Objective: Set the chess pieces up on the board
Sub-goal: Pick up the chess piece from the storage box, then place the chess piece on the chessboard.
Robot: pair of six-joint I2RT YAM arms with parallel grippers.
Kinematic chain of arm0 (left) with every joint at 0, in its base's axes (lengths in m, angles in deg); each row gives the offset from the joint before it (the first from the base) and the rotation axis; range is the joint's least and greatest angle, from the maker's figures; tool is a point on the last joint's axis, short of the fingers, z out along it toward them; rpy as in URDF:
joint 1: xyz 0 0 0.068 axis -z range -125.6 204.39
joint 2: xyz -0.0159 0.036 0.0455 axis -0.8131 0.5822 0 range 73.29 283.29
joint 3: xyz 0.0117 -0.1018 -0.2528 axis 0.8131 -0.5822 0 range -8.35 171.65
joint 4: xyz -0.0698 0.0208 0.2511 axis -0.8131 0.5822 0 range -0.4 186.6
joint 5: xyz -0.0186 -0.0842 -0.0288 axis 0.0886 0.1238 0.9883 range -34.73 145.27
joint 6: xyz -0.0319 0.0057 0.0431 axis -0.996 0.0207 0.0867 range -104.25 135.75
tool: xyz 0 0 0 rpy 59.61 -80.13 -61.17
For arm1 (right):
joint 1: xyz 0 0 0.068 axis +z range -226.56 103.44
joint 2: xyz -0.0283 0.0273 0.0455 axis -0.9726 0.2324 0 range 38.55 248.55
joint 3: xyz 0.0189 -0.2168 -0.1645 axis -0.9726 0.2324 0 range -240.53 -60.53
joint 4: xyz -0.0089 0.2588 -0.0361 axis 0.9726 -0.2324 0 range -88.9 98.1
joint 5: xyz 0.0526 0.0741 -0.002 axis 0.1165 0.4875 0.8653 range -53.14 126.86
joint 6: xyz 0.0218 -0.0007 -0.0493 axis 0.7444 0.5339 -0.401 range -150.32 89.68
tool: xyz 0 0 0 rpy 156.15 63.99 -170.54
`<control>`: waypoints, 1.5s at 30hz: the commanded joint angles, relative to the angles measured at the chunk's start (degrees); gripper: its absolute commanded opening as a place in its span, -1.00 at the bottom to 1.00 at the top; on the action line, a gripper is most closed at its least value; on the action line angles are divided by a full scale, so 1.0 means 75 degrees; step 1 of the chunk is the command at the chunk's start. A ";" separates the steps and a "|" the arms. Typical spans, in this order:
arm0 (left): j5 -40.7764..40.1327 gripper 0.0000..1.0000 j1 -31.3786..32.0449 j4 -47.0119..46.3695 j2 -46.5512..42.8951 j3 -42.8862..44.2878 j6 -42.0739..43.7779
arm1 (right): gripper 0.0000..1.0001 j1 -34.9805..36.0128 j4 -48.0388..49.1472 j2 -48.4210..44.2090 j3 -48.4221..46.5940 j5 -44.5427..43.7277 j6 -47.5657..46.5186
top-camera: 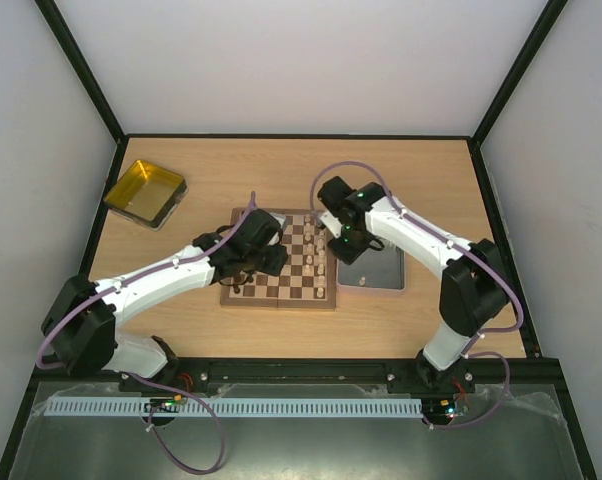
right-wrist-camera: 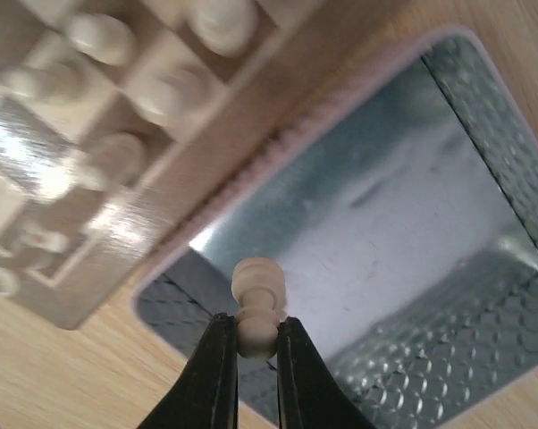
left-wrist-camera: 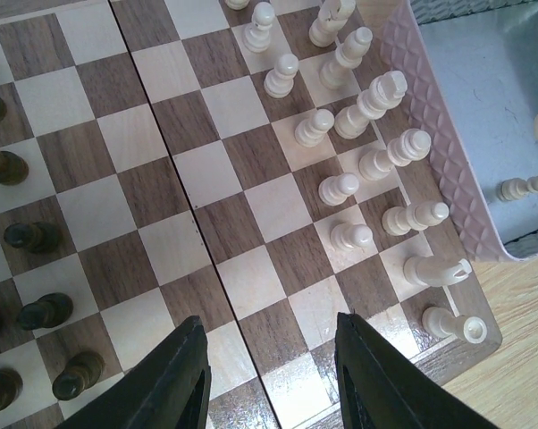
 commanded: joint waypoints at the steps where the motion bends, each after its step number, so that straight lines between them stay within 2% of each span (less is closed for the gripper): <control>1: -0.0178 -0.19 0.0025 0.0163 -0.0172 -0.0124 -0.0080 | -0.87 0.0538 -0.0478 -0.0214 -0.0487 0.0068 0.0235; 11: -0.0467 -0.19 -0.0247 0.0229 -0.0352 -0.0208 -0.0289 | -0.88 0.1119 -0.0465 0.0182 -0.0926 0.0294 0.0310; 17: -0.0471 -0.18 -0.0737 0.0147 -0.0633 -0.0343 -0.0514 | -0.89 0.1543 -0.0398 0.0404 -0.1059 0.0342 0.0380; 24: -0.0508 -0.15 -0.1476 -0.0223 -0.2003 -0.0759 -0.0836 | -0.91 0.1857 -0.0250 0.0624 -0.1014 0.0331 0.0453; 31: -0.0448 0.03 -0.2214 -0.0658 -0.3600 -0.1275 -0.0989 | -0.94 0.2093 -0.0180 0.0931 -0.1071 0.0343 0.0500; 45: -0.0712 0.06 -0.2677 -0.0589 -0.4318 -0.1396 -0.1046 | -0.94 0.2146 -0.0094 0.1485 -0.1201 0.0369 0.0525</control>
